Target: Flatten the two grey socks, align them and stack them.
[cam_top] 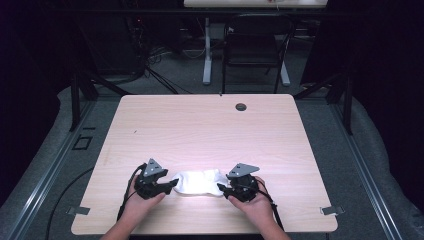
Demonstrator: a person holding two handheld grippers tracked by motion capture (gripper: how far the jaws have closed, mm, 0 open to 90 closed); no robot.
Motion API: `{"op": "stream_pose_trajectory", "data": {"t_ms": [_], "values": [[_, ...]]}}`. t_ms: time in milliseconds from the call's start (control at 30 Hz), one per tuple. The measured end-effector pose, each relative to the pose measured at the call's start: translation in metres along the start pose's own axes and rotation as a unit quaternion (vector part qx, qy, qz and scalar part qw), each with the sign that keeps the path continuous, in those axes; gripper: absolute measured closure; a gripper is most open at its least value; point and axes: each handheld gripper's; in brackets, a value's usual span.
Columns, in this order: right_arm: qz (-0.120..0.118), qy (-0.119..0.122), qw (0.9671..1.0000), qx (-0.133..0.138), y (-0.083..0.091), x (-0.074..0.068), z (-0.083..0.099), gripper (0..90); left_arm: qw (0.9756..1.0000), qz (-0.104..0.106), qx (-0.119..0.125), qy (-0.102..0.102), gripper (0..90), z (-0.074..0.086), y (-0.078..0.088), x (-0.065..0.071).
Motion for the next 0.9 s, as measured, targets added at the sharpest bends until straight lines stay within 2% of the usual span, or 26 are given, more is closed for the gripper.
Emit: {"op": "stream_pose_trajectory", "data": {"t_ms": [100, 300, 500, 533, 700, 800, 900], "values": [[0.002, 0.000, 1.0000, -0.002, 0.005, 0.002, 0.002, 49.7, 1.0000, -0.002, 0.003, 0.006, 42.1, -0.001, 0.007, -0.004], [0.007, -0.015, 0.9999, 0.004, 0.019, 0.004, 0.006, 47.6, 0.9998, -0.004, 0.009, 0.016, 42.0, -0.004, 0.019, -0.008], [0.019, -0.028, 0.9994, 0.010, 0.031, 0.006, 0.009, 46.1, 0.9998, -0.003, 0.009, 0.016, 42.0, -0.004, 0.027, -0.009], [0.027, -0.034, 0.9990, 0.011, 0.035, 0.008, 0.011, 42.4, 0.9999, -0.003, 0.007, 0.011, 42.0, -0.002, 0.030, -0.009], [0.038, -0.043, 0.9983, 0.012, 0.038, 0.010, 0.016, 35.9, 0.9999, 0.000, 0.007, 0.010, 42.0, 0.003, 0.038, -0.009], [0.043, -0.038, 0.9983, 0.011, 0.038, 0.009, 0.018, 33.1, 1.0000, 0.000, 0.004, 0.008, 42.0, 0.007, 0.041, -0.011], [0.046, -0.040, 0.9981, 0.011, 0.038, 0.009, 0.020, 31.9, 0.9997, 0.000, 0.005, 0.022, 42.0, 0.012, 0.041, -0.013]]}}
Point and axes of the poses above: each handheld gripper's, and its own axes: y roughly backward along the jaws, z roughly out of its underside, x roughly to its right, and after that the axes turned 14 degrees about x, right-handed
